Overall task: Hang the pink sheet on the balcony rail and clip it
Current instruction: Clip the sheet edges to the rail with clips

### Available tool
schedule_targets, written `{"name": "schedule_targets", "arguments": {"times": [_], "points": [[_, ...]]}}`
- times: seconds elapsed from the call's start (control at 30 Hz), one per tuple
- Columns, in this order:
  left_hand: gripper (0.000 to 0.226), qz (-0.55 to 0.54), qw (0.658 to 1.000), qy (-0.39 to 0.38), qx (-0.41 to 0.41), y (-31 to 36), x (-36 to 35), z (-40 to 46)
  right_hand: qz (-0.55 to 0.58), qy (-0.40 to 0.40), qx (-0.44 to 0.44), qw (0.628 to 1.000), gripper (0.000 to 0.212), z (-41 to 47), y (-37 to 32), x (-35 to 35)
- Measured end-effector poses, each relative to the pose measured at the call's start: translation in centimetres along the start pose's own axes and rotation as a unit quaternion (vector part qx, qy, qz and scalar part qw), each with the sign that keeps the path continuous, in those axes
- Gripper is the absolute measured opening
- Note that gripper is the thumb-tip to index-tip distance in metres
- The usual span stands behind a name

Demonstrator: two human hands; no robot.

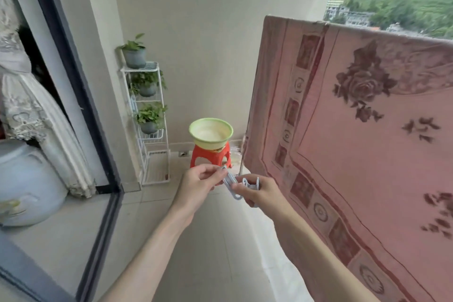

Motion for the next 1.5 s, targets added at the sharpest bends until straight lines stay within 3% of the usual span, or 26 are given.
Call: {"name": "schedule_targets", "arguments": {"times": [0.23, 0.4, 0.53, 0.63, 0.77, 0.87, 1.07, 1.23, 1.37, 1.43, 1.5], "points": [[0.014, -0.057, 0.996, -0.044, 0.046, 1.7, 0.3, 20.3, -0.026, 0.053, 0.005, 0.998, 0.009, 16.6, -3.2, -6.1], [0.017, -0.069, 0.991, -0.103, 0.057, 2.0, -3.7, 30.7, 0.06, 0.113, -0.028, 0.991, 0.011, 26.8, -3.5, -6.5], [0.018, -0.048, 0.989, -0.134, 0.035, 1.5, -6.8, 40.4, 0.036, 0.105, -0.017, 0.994, 0.022, 36.1, -3.9, -8.0], [0.016, -0.062, 0.989, -0.13, 0.027, 2.1, -9.5, 48.8, 0.01, 0.114, -0.002, 0.993, 0.004, 44.2, -4.4, -7.8], [0.015, -0.091, 0.984, -0.152, 0.006, 6.2, -14.0, 59.5, -0.027, 0.187, 0.032, 0.981, 0.027, 55.5, -7.5, -4.5], [0.028, -0.052, 0.983, -0.175, -0.029, 9.5, -17.4, 66.9, -0.104, 0.276, 0.076, 0.952, 0.025, 63.3, -11.1, -0.8], [0.014, -0.063, 0.981, -0.179, -0.043, 13.3, -26.4, 78.9, -0.294, 0.387, 0.159, 0.859, 0.024, 74.9, -19.0, 6.1], [0.007, -0.007, 0.958, -0.247, -0.148, 16.9, -35.1, 86.3, -0.473, 0.392, 0.196, 0.764, 0.022, 82.5, -23.2, 8.8], [0.008, 0.003, 0.928, -0.297, -0.225, 21.3, -41.5, 91.0, -0.549, 0.43, 0.192, 0.691, 0.028, 88.1, -25.5, 11.6], [0.009, -0.009, 0.912, -0.311, -0.268, 23.6, -44.8, 92.8, -0.562, 0.448, 0.162, 0.676, 0.024, 90.5, -25.9, 13.3], [0.018, -0.019, 0.89, -0.337, -0.305, 25.4, -48.1, 93.7, -0.543, 0.459, 0.125, 0.692, 0.02, 92.2, -25.7, 14.8]]}}
Point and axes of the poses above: each hand's wrist, its own z-axis towards the middle knuckle, its own x-axis out of the back of the hand, y = z × x, the point moved 7 cm from there along z, towards the middle knuckle, and after that the axes turned 15 degrees about y, right-handed, at the moved point
